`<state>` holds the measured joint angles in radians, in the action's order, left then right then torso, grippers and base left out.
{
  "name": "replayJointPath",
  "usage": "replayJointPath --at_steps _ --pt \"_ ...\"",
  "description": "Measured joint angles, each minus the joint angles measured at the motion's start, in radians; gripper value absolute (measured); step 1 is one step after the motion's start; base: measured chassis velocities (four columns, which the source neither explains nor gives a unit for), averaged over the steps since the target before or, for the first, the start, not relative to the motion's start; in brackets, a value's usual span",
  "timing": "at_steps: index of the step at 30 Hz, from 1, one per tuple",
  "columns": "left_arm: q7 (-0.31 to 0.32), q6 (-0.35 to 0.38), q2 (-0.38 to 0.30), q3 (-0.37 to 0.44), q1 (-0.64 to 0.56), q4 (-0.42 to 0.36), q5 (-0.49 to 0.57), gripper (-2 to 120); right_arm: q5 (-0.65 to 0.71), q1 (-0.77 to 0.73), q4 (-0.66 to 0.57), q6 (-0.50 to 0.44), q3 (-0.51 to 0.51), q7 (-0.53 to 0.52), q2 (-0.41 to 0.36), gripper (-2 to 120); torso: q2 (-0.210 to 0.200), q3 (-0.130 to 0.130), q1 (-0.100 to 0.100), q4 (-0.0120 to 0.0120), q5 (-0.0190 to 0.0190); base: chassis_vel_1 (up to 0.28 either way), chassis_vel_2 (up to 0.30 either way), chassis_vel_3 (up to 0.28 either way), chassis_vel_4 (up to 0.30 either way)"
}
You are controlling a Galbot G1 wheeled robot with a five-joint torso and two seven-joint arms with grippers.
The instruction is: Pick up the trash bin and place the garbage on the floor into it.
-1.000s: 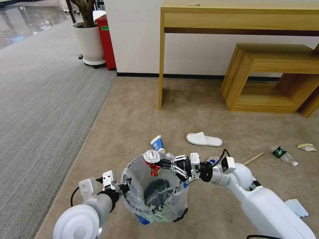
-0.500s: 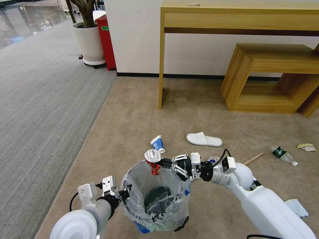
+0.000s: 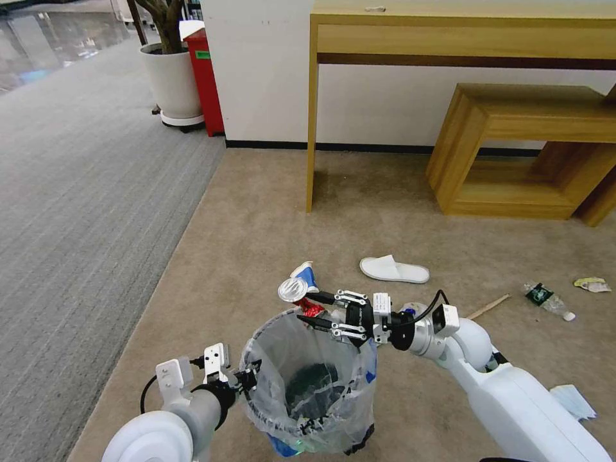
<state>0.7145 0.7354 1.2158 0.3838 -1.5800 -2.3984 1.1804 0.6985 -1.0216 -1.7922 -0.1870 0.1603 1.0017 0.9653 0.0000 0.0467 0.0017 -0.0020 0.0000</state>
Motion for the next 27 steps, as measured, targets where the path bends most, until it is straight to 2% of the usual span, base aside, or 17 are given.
replayJointPath --at_steps 1,3,5,7,9,11,27 --pt "0.000 0.000 0.000 0.000 0.000 0.000 0.000 1 0.000 0.000 0.000 0.000 0.000 0.000 0.000 61 0.000 0.000 0.000 0.0000 0.0000 0.000 0.000 0.000 0.000" --pt "-0.001 0.000 0.004 0.000 0.001 -0.001 0.000 1 -0.001 -0.005 -0.003 0.000 0.005 0.001 -0.003 71 0.000 0.000 0.000 0.0000 0.0000 0.000 0.000 0.000 0.000" --pt "-0.001 0.000 0.005 -0.001 0.002 -0.002 -0.001 1 -0.002 -0.008 -0.004 0.000 0.007 0.002 -0.004 75 0.000 0.000 0.000 0.0000 0.0000 0.000 0.000 0.000 0.000" --pt "-0.003 0.000 0.007 0.000 0.004 -0.002 -0.003 1 -0.003 -0.016 -0.007 0.000 0.010 0.007 -0.007 86 0.000 0.000 0.000 0.0000 0.0000 0.000 0.000 0.000 0.000" --pt "-0.003 0.000 0.007 0.000 0.004 -0.001 -0.004 1 -0.003 -0.018 -0.007 0.000 0.010 0.009 -0.008 89 0.000 0.000 0.000 0.0000 0.0000 0.000 0.000 0.000 0.000" --pt "-0.006 0.000 0.007 0.001 0.007 0.003 -0.010 1 -0.006 -0.025 -0.010 0.000 0.011 0.016 -0.009 98 0.000 0.000 0.000 0.0000 0.0000 0.000 0.000 0.000 0.000" --pt "-0.025 0.000 0.004 0.009 0.023 0.033 -0.036 1 -0.036 -0.071 -0.028 -0.001 0.010 0.062 -0.016 100 0.000 0.000 0.000 0.0000 -0.0001 0.000 0.000 0.000 0.000"
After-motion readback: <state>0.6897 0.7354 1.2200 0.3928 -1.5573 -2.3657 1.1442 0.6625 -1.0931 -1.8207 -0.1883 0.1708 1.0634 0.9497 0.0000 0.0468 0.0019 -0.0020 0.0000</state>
